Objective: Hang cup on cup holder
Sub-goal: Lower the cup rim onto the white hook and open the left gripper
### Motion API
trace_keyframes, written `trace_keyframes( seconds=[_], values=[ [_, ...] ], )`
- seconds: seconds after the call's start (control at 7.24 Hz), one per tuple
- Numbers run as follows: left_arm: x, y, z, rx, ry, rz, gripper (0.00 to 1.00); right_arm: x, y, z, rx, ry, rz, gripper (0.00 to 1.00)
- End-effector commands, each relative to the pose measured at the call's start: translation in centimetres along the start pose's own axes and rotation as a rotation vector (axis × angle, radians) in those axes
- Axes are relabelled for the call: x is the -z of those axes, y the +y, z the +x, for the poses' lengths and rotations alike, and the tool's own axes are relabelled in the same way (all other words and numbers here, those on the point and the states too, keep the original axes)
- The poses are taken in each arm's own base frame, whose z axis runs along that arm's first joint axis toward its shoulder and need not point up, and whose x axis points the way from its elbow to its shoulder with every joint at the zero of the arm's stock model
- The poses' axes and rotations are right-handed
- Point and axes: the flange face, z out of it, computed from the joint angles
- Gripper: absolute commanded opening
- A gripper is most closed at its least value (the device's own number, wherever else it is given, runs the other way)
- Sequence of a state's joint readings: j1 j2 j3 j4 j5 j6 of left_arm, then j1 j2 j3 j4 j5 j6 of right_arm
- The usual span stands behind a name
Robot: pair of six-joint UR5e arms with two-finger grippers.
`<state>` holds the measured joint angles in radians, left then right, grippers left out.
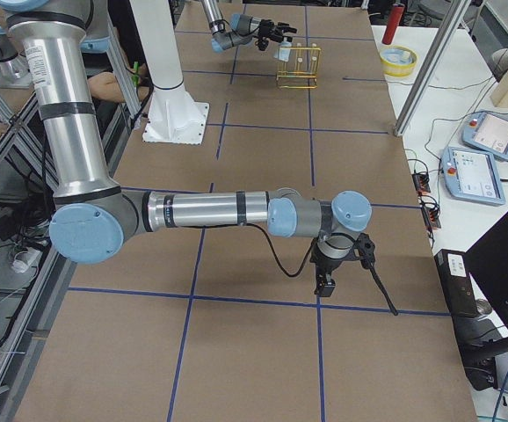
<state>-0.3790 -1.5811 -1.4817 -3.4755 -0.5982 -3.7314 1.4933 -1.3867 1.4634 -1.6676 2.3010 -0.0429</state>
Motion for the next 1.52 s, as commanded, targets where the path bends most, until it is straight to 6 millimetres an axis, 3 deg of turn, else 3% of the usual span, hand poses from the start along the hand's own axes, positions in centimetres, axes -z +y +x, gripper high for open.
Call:
trace_keyframes(
  seconds=[0.0, 0.41, 0.83, 1.11, 1.38],
  values=[
    [0.1, 0.1, 0.1, -0.004, -0.004, 0.003, 1.0, 0.0, 0.0, 0.0, -0.001, 0.0, 0.001, 1.0],
    [2.6, 3.9, 1.8, -0.009, -0.02, 0.001, 1.0, 0.0, 0.0, 0.0, -0.001, 0.0, 0.001, 1.0],
    [4.8, 6.1, 4.4, -0.035, -0.037, 0.031, 1.0, 0.0, 0.0, 0.0, -0.002, 0.0, 0.0, 1.0],
    [6.0, 8.8, 4.2, -0.033, -0.117, 0.068, 1.0, 0.0, 0.0, 0.0, -0.002, 0.0, 0.0, 1.0],
    [4.3, 11.7, 6.2, -0.253, -0.132, 0.024, 1.0, 0.0, 0.0, 0.0, -0.002, 0.0, 0.0, 1.0]
  ],
)
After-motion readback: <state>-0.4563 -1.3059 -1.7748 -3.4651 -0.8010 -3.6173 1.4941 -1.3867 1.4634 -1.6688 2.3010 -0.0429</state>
